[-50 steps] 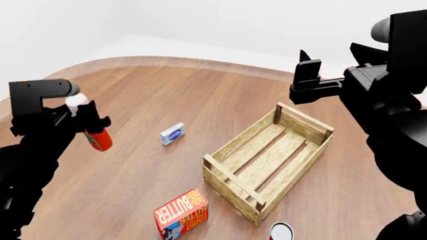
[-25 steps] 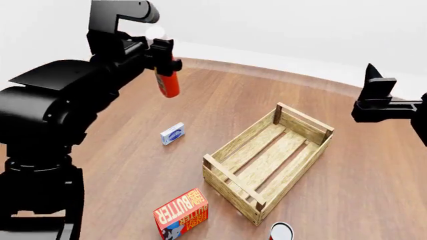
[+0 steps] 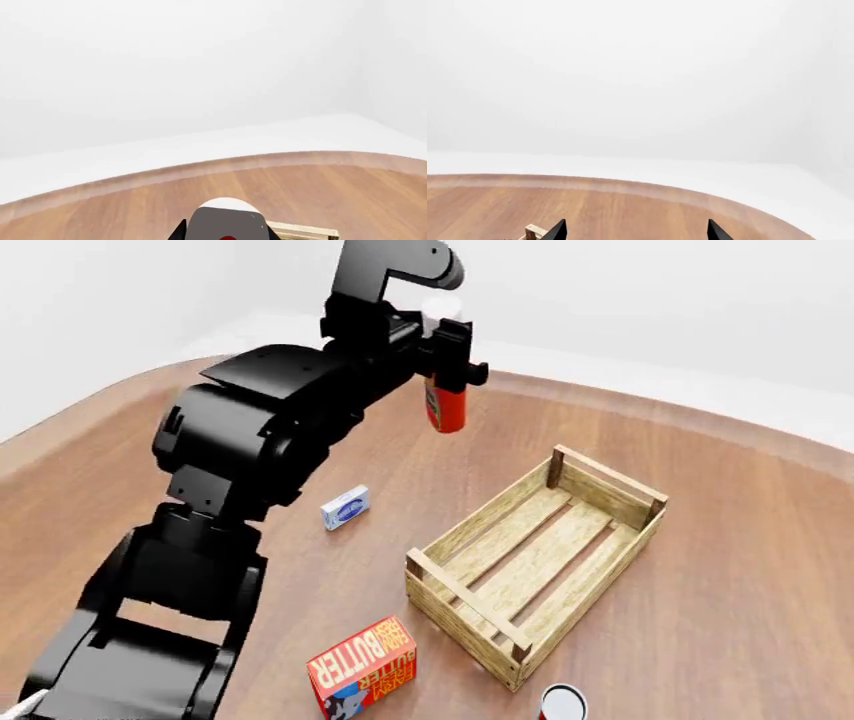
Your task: Pick up the ketchup, and put it in the wooden tray.
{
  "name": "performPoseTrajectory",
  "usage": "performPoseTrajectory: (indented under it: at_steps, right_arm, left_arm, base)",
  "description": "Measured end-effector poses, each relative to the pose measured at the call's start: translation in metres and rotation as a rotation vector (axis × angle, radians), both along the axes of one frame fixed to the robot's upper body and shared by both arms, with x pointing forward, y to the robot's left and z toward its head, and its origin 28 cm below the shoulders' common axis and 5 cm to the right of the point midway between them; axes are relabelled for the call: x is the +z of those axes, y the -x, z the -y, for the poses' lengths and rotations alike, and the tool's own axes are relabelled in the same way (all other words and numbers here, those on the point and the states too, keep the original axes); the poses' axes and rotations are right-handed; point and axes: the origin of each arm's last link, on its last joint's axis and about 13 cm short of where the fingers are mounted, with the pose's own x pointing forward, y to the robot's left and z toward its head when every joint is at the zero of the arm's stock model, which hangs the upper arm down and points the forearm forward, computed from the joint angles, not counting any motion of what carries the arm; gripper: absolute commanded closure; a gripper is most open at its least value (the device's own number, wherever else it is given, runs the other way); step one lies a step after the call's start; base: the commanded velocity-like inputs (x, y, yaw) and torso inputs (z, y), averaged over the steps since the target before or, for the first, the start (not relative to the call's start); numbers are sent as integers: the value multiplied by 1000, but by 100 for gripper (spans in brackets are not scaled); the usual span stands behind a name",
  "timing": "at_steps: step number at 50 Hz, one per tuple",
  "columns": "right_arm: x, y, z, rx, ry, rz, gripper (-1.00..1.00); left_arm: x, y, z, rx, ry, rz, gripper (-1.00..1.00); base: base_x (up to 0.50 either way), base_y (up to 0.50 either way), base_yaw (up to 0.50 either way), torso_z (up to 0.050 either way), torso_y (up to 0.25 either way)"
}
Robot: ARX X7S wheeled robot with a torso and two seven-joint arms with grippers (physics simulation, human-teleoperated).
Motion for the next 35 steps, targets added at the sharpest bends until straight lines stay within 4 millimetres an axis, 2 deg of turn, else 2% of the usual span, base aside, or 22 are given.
performPoseTrajectory:
  at_steps: [9, 18, 25, 35]
  right_arm:
    - [-3, 26, 11, -82, -8, -4, -100]
    - [-4, 41, 15, -146, -10, -8, -100]
    - [-4, 46, 17, -186, -12, -11, -100]
    - [-5, 51, 18, -233, -18, -16, -100]
  left_arm:
    - [-10, -5, 31, -78, -19, -6, 100]
    - [-21, -6, 56, -156, -32, -23, 100]
    - [-29, -4, 65, -174, -35, -33, 100]
    - [-42, -3, 67, -159, -50, -48, 100]
  base:
    - [0, 0, 0, 0, 0]
    - [0, 0, 0, 0, 1]
    - [0, 0, 0, 0, 0]
    - [0, 0, 0, 0, 0]
